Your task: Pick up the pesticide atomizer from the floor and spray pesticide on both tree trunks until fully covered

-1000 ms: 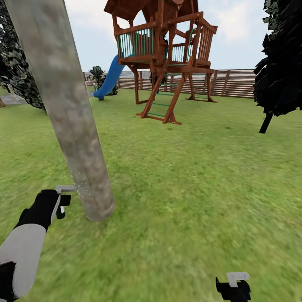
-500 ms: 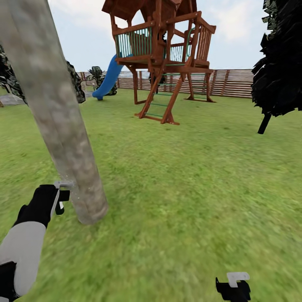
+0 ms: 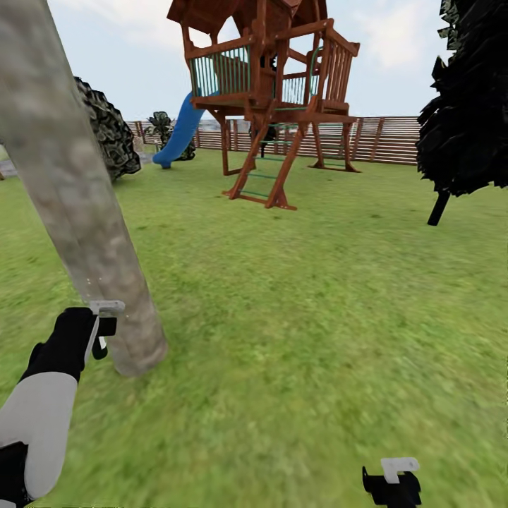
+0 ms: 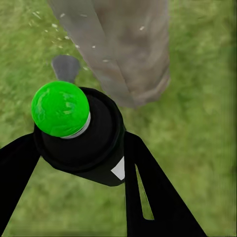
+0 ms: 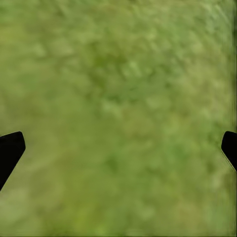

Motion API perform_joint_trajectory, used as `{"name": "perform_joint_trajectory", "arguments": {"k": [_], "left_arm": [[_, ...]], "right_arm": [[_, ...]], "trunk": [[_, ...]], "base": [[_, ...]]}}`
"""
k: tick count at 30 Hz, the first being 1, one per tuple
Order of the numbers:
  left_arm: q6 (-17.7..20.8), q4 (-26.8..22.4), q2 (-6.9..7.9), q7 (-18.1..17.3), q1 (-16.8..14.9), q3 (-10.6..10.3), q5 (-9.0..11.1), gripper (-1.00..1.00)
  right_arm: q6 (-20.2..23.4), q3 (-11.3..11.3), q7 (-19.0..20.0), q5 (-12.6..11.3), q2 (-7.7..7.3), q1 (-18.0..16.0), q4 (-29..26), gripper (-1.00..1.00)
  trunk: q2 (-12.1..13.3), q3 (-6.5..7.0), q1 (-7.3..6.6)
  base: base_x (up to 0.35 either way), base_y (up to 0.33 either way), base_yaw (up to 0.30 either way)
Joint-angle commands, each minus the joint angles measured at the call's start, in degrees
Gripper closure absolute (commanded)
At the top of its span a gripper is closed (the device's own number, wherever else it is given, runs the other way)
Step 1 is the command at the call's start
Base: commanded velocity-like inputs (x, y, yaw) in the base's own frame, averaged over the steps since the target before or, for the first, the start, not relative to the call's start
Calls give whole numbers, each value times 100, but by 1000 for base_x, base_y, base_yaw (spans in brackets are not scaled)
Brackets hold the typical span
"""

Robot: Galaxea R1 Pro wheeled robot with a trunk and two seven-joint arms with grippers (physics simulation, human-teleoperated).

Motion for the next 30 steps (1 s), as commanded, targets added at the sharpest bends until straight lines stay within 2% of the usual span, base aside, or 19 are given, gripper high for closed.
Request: {"name": "perform_joint_trajectory", "arguments": {"k": [1, 10, 14, 21, 24, 26, 28, 30], "left_arm": [[22, -9, -3, -45, -10, 12, -58, 100], [22, -10, -22, -45, 5, 18, -56, 100], [22, -10, -111, -39, 19, 16, -58, 100], [22, -5, -112, -37, 66, 22, -62, 100], [16, -2, -13, -37, 88, 60, -80, 100], [14, 0, 133, -37, 94, 70, -85, 100], [12, 31, 220, -35, 96, 66, -74, 100], [2, 81, 151, -29, 97, 39, -56, 100]], "right_arm": [[-23, -36, -24, 61, -1, -6, 12, -100], [-23, -32, -24, 61, 0, -6, 12, -100], [-23, -37, -17, 59, 0, -6, 12, -100], [-23, -36, -10, 61, -1, -6, 12, -100], [-23, -30, -9, 61, 7, -6, 12, -100], [-22, -29, -12, 61, 8, -6, 12, -100], [-23, -29, -14, 61, 8, -6, 12, -100], [-21, -29, -12, 61, 8, -6, 12, -100]], "trunk": [[-2, -5, -1], [-2, -5, -1], [-2, -5, -1], [-2, -5, -1], [-2, -5, -1], [-2, -5, -1], [-2, -5, -1], [-2, -5, -1]], "base": [[0, -275, 116], [146, -235, 236], [45, -262, 27], [5, -274, 1], [84, -274, 85], [129, -273, 242], [151, -263, 269], [188, -235, 167]]}}
